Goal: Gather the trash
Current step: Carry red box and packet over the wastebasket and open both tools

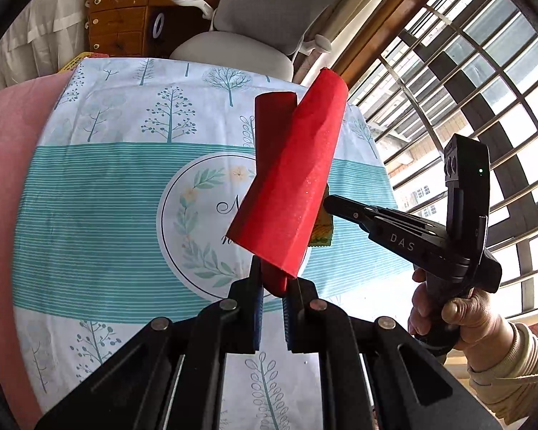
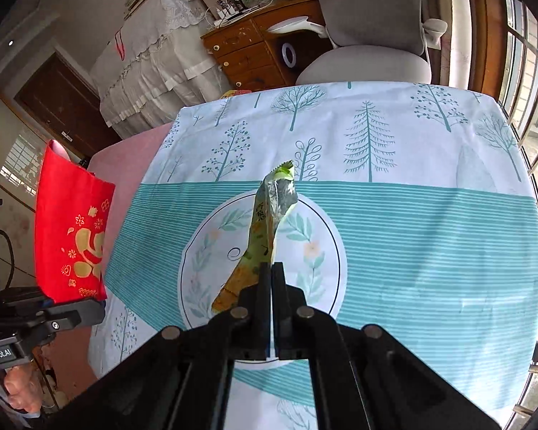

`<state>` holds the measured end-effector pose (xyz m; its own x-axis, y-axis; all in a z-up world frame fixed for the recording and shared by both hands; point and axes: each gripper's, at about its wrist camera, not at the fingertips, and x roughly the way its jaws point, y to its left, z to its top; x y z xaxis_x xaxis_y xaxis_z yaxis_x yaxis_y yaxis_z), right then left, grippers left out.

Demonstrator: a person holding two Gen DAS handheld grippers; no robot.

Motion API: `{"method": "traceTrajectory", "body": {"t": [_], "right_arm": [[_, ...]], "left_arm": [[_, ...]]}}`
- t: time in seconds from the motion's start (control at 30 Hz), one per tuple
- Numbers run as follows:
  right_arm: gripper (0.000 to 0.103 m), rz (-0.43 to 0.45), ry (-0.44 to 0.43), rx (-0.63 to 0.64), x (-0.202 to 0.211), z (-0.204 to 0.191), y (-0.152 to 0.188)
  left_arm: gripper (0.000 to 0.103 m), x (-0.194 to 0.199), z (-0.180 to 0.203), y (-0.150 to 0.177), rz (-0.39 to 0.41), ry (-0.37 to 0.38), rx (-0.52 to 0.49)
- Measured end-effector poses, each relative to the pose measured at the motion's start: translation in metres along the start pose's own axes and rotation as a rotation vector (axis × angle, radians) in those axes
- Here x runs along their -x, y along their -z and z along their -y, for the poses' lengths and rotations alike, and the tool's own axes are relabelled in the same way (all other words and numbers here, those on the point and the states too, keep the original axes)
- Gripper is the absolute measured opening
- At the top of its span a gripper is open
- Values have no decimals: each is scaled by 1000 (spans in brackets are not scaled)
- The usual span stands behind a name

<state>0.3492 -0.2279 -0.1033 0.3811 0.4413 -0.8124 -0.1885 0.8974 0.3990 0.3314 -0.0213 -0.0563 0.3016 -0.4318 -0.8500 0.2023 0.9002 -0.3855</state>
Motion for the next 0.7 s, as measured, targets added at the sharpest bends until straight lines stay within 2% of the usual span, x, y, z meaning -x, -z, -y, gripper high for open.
{"method": "traceTrajectory", "body": {"t": [0.13, 0.23, 0.4, 0.53, 0.7], "right_arm": [[0, 70, 34, -45, 52, -38, 60], [0, 119, 63, -89, 87, -68, 109], [0, 153, 95, -145, 120, -116, 194], [0, 120, 117, -179, 127, -146, 256], [0, 7, 134, -182, 117, -175, 319]], "left_arm": [[7, 42, 7, 56, 9, 45, -65], [7, 70, 8, 105, -15, 60, -112], [7, 106, -2, 186, -54, 56, -202], [7, 116, -15, 241, -104, 60, -230], [7, 110, -31, 305, -207, 60, -201]]}}
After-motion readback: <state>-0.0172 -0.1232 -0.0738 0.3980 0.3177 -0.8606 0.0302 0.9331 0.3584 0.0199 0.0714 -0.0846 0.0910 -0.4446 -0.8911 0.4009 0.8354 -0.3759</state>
